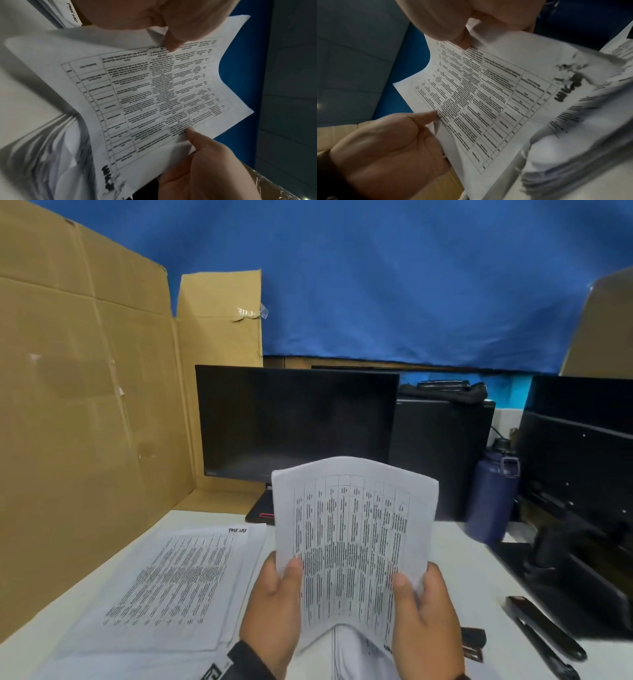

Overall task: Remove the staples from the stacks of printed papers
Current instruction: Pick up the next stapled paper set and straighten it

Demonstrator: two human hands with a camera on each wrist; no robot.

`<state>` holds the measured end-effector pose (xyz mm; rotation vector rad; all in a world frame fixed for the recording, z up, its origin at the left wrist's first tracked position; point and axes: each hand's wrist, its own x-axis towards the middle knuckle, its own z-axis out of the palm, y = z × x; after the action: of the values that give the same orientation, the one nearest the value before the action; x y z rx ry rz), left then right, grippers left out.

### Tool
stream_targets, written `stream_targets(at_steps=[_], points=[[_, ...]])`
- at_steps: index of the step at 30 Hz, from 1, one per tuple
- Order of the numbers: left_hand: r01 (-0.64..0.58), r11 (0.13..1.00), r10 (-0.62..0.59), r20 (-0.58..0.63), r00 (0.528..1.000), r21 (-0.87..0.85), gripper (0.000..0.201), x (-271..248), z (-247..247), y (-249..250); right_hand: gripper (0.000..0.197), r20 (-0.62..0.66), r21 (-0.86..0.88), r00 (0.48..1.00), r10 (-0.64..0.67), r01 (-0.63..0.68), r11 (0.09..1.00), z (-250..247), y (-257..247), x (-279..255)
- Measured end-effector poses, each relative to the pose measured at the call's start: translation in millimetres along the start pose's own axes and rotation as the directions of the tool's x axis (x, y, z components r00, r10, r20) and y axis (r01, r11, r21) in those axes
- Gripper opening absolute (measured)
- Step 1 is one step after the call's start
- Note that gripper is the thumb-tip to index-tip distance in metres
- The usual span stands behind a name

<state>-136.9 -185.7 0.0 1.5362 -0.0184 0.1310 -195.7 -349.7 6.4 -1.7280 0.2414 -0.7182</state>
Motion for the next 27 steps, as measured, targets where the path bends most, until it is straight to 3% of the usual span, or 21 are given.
stream_targets(at_steps=[2, 3, 5, 6, 7, 10, 16, 21, 24, 27], points=[[0.036, 0.999, -0.036, -0.013, 0.999, -0.022, 0.015, 0, -2, -8, 0.022, -0.001, 0.02, 0.999, 0.039, -0.039, 0.999, 3, 4, -5], [0.06, 0.997, -0.06, -0.001, 0.998, -0.045, 0.023, 1, -5, -15, 0.023, -0.003, 0.025, 0.998, 0.056, -0.056, 0.998, 5, 7, -8], [0.105, 0.991, -0.105, 0.003, 0.994, -0.083, 0.063, 6, -10, -36, 0.023, -0.012, 0.03, 0.998, 0.069, -0.069, 0.997, 5, 14, -10], [0.121, 0.988, -0.121, 0.007, 0.993, -0.1, 0.074, 8, -13, -43, 0.022, -0.012, 0.036, 0.997, 0.075, -0.075, 0.997, 5, 16, -9], [0.134, 0.985, -0.133, 0.01, 0.991, -0.113, 0.069, 6, -13, -43, 0.021, -0.008, 0.041, 0.997, 0.082, -0.081, 0.996, 5, 17, -7], [0.119, 0.982, -0.118, 0.016, 0.993, -0.144, 0.021, 3, -13, -34, 0.021, 0.023, 0.024, 0.996, 0.086, -0.086, 0.996, 4, 16, -2], [-0.014, 0.992, 0.017, 0.022, 1.0, -0.124, 0.026, 5, -22, -17, 0.021, 0.067, 0.062, 0.997, 0.03, -0.034, 0.997, -6, 3, 8], [0.058, 0.991, -0.044, 0.112, 0.993, -0.123, 0.044, -2, -31, -33, 0.015, 0.083, 0.033, 0.99, 0.112, -0.115, 0.993, -1, 22, 1], [0.089, 0.992, -0.078, 0.124, 0.989, -0.086, 0.034, -7, -28, -41, 0.008, 0.079, 0.0, 0.985, 0.157, -0.157, 0.988, 6, 33, -7], [0.088, 0.994, -0.083, 0.062, 0.995, -0.071, 0.019, -5, -27, -43, 0.007, 0.084, -0.002, 0.985, 0.147, -0.148, 0.989, 8, 28, -9]])
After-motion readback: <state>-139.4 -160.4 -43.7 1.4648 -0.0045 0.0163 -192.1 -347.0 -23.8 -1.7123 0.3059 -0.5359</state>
